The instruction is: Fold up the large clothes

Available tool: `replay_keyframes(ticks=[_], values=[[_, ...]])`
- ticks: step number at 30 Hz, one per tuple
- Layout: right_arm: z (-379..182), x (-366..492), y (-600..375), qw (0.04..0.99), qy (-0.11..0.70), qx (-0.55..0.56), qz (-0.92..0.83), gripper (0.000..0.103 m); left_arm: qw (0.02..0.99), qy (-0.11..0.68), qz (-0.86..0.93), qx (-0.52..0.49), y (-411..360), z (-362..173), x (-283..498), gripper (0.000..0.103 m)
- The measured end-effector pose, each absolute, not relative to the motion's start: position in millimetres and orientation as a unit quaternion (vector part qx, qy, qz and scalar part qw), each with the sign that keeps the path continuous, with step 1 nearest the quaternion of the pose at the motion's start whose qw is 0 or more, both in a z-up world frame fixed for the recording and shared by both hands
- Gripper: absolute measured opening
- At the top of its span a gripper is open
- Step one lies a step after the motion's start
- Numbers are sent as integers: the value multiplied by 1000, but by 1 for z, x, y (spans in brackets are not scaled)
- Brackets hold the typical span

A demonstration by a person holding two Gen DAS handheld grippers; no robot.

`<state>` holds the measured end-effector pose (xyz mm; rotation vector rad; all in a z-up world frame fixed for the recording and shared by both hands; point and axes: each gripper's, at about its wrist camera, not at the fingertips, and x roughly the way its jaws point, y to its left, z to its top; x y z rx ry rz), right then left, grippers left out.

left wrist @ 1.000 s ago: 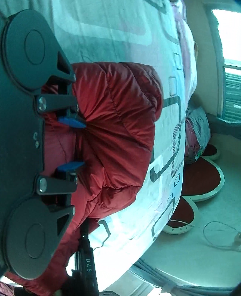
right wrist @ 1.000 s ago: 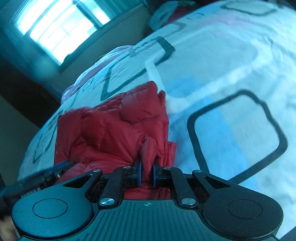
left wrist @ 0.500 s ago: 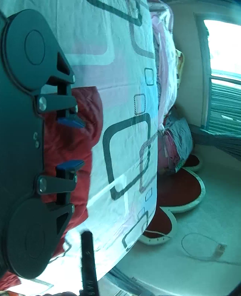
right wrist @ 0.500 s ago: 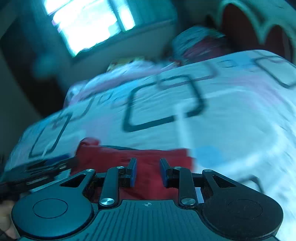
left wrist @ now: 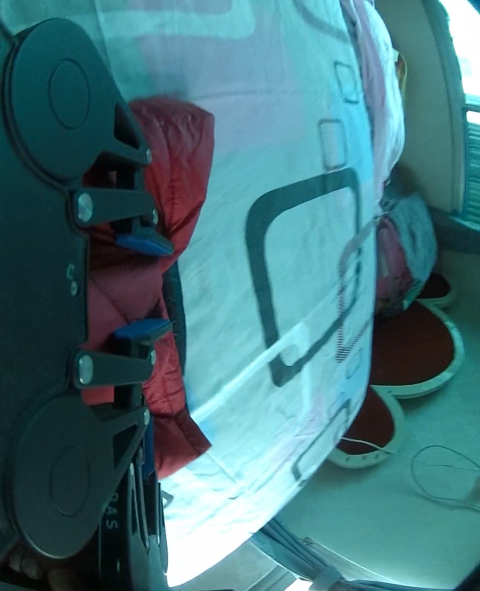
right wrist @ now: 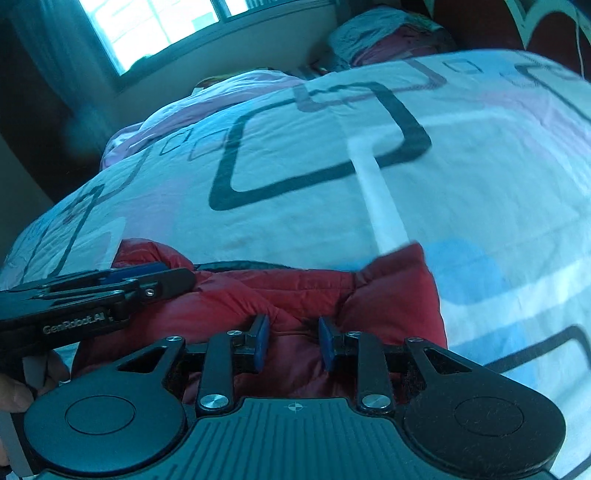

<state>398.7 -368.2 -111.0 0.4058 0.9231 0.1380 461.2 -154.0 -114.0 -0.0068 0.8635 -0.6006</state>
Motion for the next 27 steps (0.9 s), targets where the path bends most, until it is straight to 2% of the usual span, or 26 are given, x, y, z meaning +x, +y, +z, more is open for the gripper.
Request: replay_keyframes(ticks=[6,8,10,13,17,23,27], values=[[-109,399,-368,874,439,197,70,28,865,411,-286,17,-157,-110,460,38],[-92,392,-373,877,432,201,66,28,872,397,-287,16,-152,-90,449,42],[-70,375,-378,889,407,193,78,28,877,374,-300,17,-144,-68,429,42],[-49,351,-381,887,410,184,107,28,872,373,-318,7,-133,-52,395,42],[-49,323,-371,881,432,147,125,28,865,387,-318,24,-134,-60,354,42],[-87,327,-362,869,465,135,97,28,868,403,-285,54,-147,-94,348,43],[-65,316,-366,874,456,137,101,28,871,397,-285,47,-142,-71,333,42]])
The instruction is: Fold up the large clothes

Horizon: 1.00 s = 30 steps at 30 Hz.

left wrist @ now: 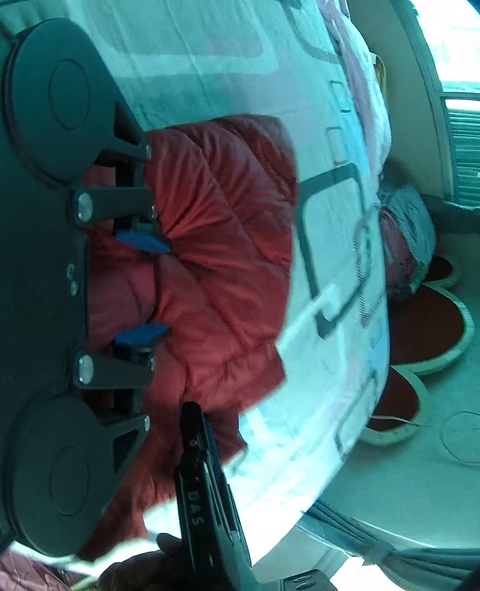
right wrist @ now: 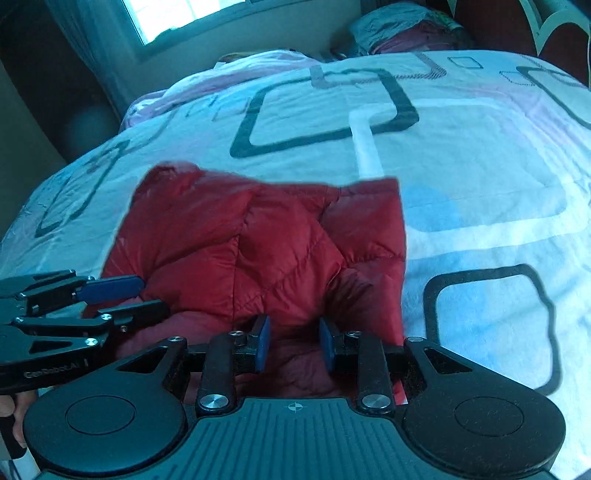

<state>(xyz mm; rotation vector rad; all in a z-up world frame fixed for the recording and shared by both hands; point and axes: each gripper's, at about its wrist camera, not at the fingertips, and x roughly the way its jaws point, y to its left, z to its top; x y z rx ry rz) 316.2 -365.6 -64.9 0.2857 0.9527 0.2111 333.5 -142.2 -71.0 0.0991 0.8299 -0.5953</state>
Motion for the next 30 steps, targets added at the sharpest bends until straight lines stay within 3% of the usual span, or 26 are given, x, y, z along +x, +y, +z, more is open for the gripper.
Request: replay_keyframes(ticks=[8,25,30], values=[[-23,230,-379,876,438,126,157,28,871,389,-299,18,-126,-44,247,42],[-97,201,-355,848,485,99,189,28,879,404,-241,77,-123,-87,207,44],[-89,203,-353,849,487,83,189,28,877,412,-237,69,-121,-73,210,43]])
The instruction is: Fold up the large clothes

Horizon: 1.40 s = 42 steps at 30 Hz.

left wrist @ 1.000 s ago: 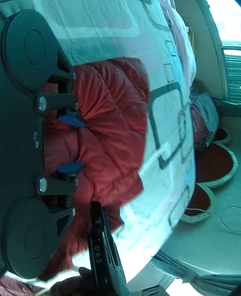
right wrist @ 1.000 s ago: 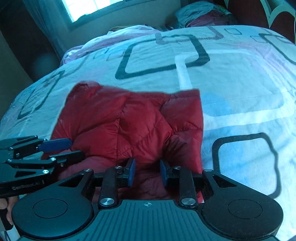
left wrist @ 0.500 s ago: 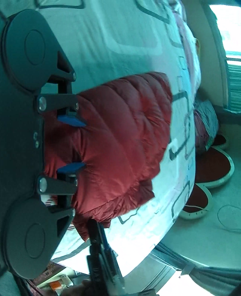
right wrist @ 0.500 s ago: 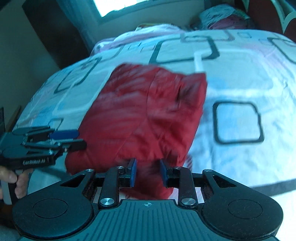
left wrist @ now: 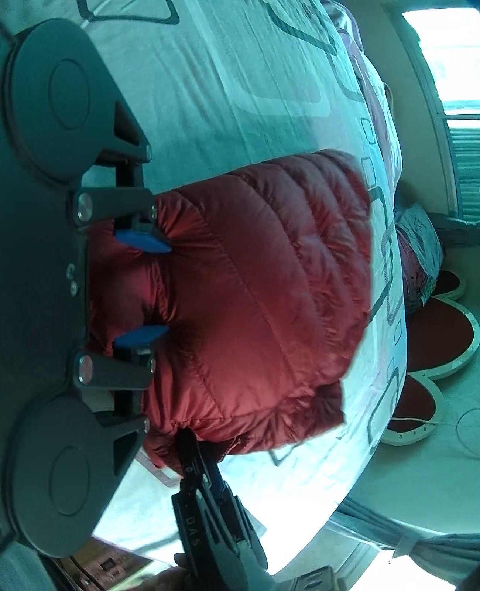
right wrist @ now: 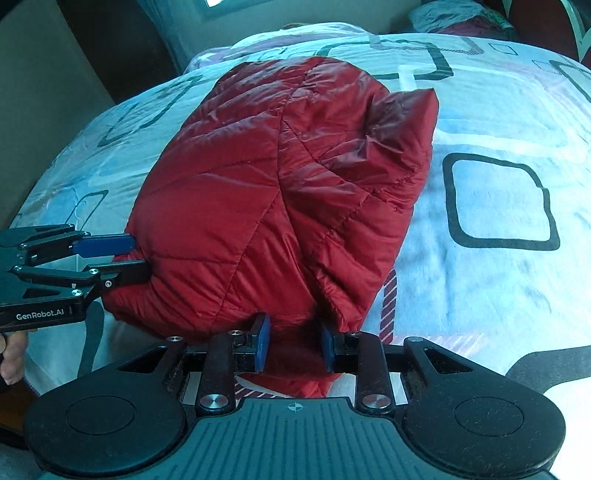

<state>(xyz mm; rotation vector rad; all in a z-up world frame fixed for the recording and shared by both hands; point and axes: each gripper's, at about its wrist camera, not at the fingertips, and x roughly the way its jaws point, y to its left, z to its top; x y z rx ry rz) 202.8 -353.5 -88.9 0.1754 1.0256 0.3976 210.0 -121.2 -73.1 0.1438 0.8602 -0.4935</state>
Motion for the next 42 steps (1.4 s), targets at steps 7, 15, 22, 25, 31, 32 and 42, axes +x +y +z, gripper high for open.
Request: replay_keyframes(ticks=[7,15,22,25,31,32,42], values=[[-43,223,-372,897,406,100,144,29,910,347,-226,22,-122,-36,240,75],[-73,269,-365,886,441,79,123,28,895,393,-200,68,-147,-75,271,72],[-93,270,-370,878,452,99,125,28,896,392,-194,78,-146,-79,265,72],[-92,272,-375,877,451,105,128,28,896,393,-192,78,-147,-77,268,73],[-55,244,-394,914,370,131,104,85,917,356,-180,14,-122,-53,257,101],[-55,244,-399,911,374,141,102,76,915,358,-183,2,-118,-53,257,98],[-69,274,-427,886,373,245,129,17,902,396,-173,4,-117,-78,276,79]])
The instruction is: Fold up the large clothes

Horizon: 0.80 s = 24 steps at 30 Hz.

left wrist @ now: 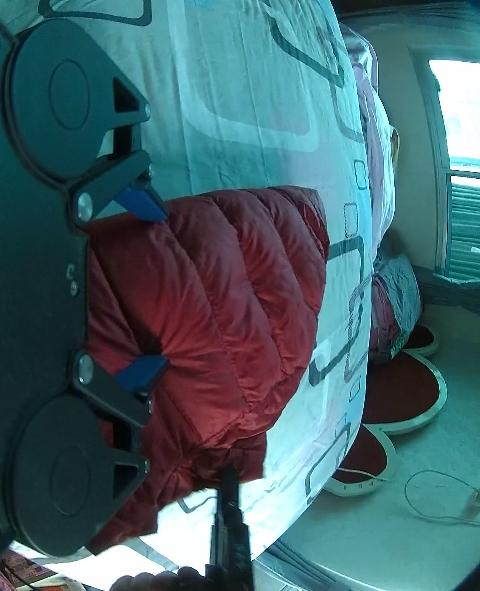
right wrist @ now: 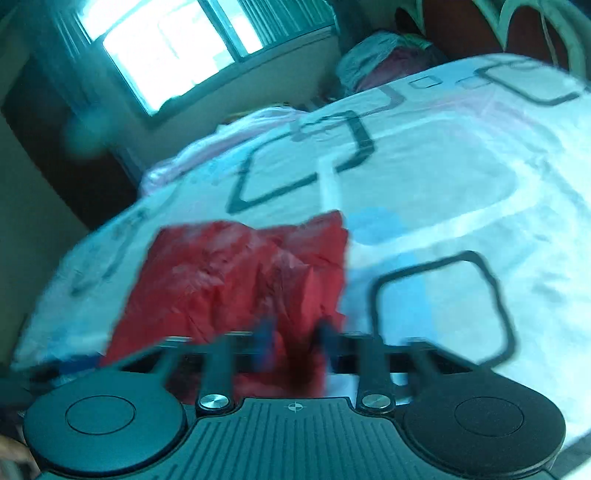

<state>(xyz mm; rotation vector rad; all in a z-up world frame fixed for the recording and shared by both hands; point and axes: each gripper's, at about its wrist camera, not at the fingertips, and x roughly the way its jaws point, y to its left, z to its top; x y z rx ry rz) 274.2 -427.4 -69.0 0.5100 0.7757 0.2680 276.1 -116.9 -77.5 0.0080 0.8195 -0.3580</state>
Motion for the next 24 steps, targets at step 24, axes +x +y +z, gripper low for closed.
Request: replay_keyframes(ticks=[24], values=[[-103,250,-437,818,434,319,204,9,880,425,-188,-98,-82,-82,262,88]])
